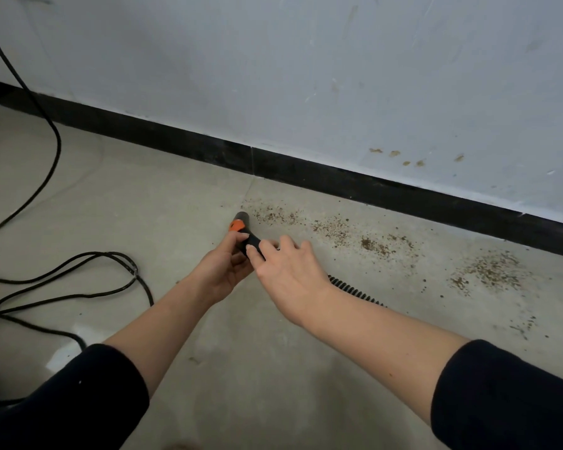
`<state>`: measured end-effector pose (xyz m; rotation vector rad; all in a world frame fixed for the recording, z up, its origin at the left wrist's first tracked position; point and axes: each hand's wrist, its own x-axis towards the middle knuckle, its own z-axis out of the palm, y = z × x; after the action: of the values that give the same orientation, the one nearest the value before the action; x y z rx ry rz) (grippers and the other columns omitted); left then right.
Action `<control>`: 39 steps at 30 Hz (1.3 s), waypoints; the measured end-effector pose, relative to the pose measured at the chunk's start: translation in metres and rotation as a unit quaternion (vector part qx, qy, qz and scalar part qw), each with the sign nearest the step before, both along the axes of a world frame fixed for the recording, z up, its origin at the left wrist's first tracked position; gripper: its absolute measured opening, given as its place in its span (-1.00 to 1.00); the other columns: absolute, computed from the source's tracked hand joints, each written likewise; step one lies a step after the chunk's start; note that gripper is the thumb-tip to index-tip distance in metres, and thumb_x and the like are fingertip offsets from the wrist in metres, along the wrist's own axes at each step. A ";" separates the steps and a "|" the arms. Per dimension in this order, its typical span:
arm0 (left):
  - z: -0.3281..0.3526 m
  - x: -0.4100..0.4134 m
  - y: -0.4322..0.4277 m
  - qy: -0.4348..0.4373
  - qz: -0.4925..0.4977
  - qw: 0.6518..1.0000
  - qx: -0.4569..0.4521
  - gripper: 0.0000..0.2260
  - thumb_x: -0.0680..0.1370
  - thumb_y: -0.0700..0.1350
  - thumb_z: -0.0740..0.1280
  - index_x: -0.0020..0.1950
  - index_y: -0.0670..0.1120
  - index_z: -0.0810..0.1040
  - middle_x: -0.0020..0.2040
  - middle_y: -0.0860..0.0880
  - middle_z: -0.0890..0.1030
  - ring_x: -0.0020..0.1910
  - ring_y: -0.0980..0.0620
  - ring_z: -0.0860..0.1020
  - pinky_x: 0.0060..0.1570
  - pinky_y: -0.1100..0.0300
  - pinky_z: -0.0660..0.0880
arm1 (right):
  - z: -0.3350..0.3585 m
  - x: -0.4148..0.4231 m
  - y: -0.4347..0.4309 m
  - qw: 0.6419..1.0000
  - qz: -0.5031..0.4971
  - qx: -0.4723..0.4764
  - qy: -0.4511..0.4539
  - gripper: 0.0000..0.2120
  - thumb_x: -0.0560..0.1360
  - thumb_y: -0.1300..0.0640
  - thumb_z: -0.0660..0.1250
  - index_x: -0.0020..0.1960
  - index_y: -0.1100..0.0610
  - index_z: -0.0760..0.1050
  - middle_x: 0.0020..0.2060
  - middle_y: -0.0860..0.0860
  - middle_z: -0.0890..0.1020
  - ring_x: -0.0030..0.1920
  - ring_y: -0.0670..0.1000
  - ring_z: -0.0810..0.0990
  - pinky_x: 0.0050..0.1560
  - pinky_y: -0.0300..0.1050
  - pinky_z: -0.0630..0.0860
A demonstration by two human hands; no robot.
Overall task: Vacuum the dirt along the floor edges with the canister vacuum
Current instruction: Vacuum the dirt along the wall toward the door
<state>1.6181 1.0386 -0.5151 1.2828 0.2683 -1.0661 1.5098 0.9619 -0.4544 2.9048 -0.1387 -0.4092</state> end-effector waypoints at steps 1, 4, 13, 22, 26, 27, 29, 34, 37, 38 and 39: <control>0.001 -0.002 -0.001 0.000 -0.002 1.000 0.000 -0.61 0.59 -0.12 0.25 0.36 -0.31 0.46 -0.19 -0.07 0.59 -0.43 0.14 0.60 -0.44 0.32 0.52 | 0.002 -0.002 -0.001 1.000 -0.003 -0.001 0.002 -0.23 0.45 0.18 0.37 0.52 0.23 0.03 0.22 0.12 0.36 0.14 0.20 0.38 -0.02 0.10 0.46; 0.005 -0.009 -0.006 -0.001 -0.011 1.000 -0.006 -0.65 0.60 -0.13 0.24 0.32 -0.29 0.49 -0.34 -0.02 0.61 -0.47 0.16 0.58 -0.46 0.33 0.51 | 0.006 -0.007 -0.003 1.000 -0.012 0.000 0.007 -0.28 0.45 0.21 0.36 0.50 0.23 0.08 0.20 0.12 0.37 0.14 0.20 0.39 0.00 0.12 0.47; 0.011 -0.026 -0.020 -0.003 -0.034 0.999 -0.017 -0.88 0.61 -0.12 0.24 -0.02 -0.11 0.55 -0.32 -0.02 0.57 -0.54 0.17 0.53 -0.50 0.33 0.48 | 0.014 -0.021 -0.008 0.999 -0.041 -0.014 0.020 -0.34 0.46 0.19 0.35 0.47 0.23 0.14 0.20 0.11 0.39 0.16 0.21 0.40 -0.01 0.11 0.47; 0.012 -0.031 -0.032 0.000 -0.034 0.999 -0.018 -0.88 0.60 -0.12 0.27 -0.08 -0.13 0.54 -0.32 -0.03 0.56 -0.54 0.16 0.53 -0.52 0.33 0.47 | 0.019 -0.024 -0.015 0.998 -0.064 -0.010 0.022 -0.40 0.47 0.21 0.33 0.45 0.23 0.18 0.19 0.12 0.39 0.16 0.21 0.40 -0.04 0.08 0.46; 0.009 -0.021 -0.027 -0.013 -0.020 1.000 -0.017 -0.88 0.61 -0.09 0.27 -0.06 -0.10 0.55 -0.26 -0.04 0.57 -0.53 0.17 0.54 -0.49 0.33 0.49 | 0.013 -0.015 -0.014 0.998 -0.060 0.002 0.013 -0.34 0.44 0.20 0.38 0.45 0.21 0.16 0.19 0.12 0.40 0.16 0.20 0.41 -0.08 0.08 0.44; 0.008 -0.017 -0.025 -0.015 -0.017 1.000 -0.014 -0.87 0.60 -0.09 0.28 -0.06 -0.12 0.55 -0.31 -0.03 0.58 -0.52 0.17 0.54 -0.49 0.33 0.49 | 0.011 -0.011 -0.013 0.998 -0.057 0.004 0.011 -0.32 0.43 0.20 0.40 0.46 0.20 0.16 0.19 0.11 0.40 0.16 0.20 0.41 -0.08 0.07 0.45; 0.006 -0.008 -0.020 -0.017 -0.011 1.000 -0.008 -0.84 0.60 -0.09 0.27 -0.05 -0.17 0.53 -0.42 0.01 0.58 -0.52 0.17 0.55 -0.48 0.33 0.49 | 0.006 -0.004 -0.010 0.999 -0.053 0.011 0.005 -0.29 0.41 0.18 0.42 0.46 0.19 0.15 0.19 0.11 0.40 0.15 0.19 0.41 -0.09 0.07 0.45; -0.001 0.012 -0.008 -0.028 0.011 1.000 0.004 -0.78 0.58 -0.09 0.29 0.13 -0.20 0.53 -0.14 -0.08 0.60 -0.45 0.15 0.59 -0.45 0.31 0.51 | -0.005 0.014 -0.004 0.999 -0.041 0.029 -0.008 -0.21 0.41 0.18 0.44 0.50 0.18 0.09 0.23 0.10 0.38 0.15 0.19 0.41 -0.09 0.07 0.46; -0.004 0.022 -0.001 -0.038 0.027 0.999 0.009 -0.81 0.57 -0.11 0.28 0.10 -0.20 0.51 -0.10 -0.10 0.61 -0.42 0.14 0.61 -0.44 0.30 0.53 | -0.011 0.025 0.001 0.999 -0.031 0.036 -0.015 -0.17 0.41 0.19 0.43 0.53 0.17 0.03 0.25 0.11 0.37 0.15 0.19 0.41 -0.05 0.09 0.48; -0.004 0.025 0.001 -0.042 0.031 0.999 0.009 -0.85 0.58 -0.12 0.28 0.05 -0.19 0.52 -0.11 -0.10 0.60 -0.42 0.14 0.60 -0.44 0.31 0.52 | -0.012 0.029 0.002 0.999 -0.030 0.040 -0.016 -0.17 0.42 0.19 0.42 0.54 0.17 0.02 0.26 0.11 0.37 0.15 0.19 0.41 -0.05 0.09 0.48; -0.005 0.028 0.002 -0.046 0.035 0.998 0.011 -0.88 0.58 -0.12 0.27 -0.01 -0.17 0.52 -0.11 -0.10 0.59 -0.42 0.14 0.60 -0.44 0.31 0.52 | -0.014 0.032 0.003 0.999 -0.029 0.043 -0.017 -0.17 0.42 0.19 0.42 0.54 0.17 0.02 0.26 0.11 0.37 0.15 0.19 0.41 -0.06 0.09 0.48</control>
<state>1.6460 1.0409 -0.5196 1.3286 0.2541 -0.9435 1.5415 0.9652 -0.4681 2.9993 -0.2171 -0.3834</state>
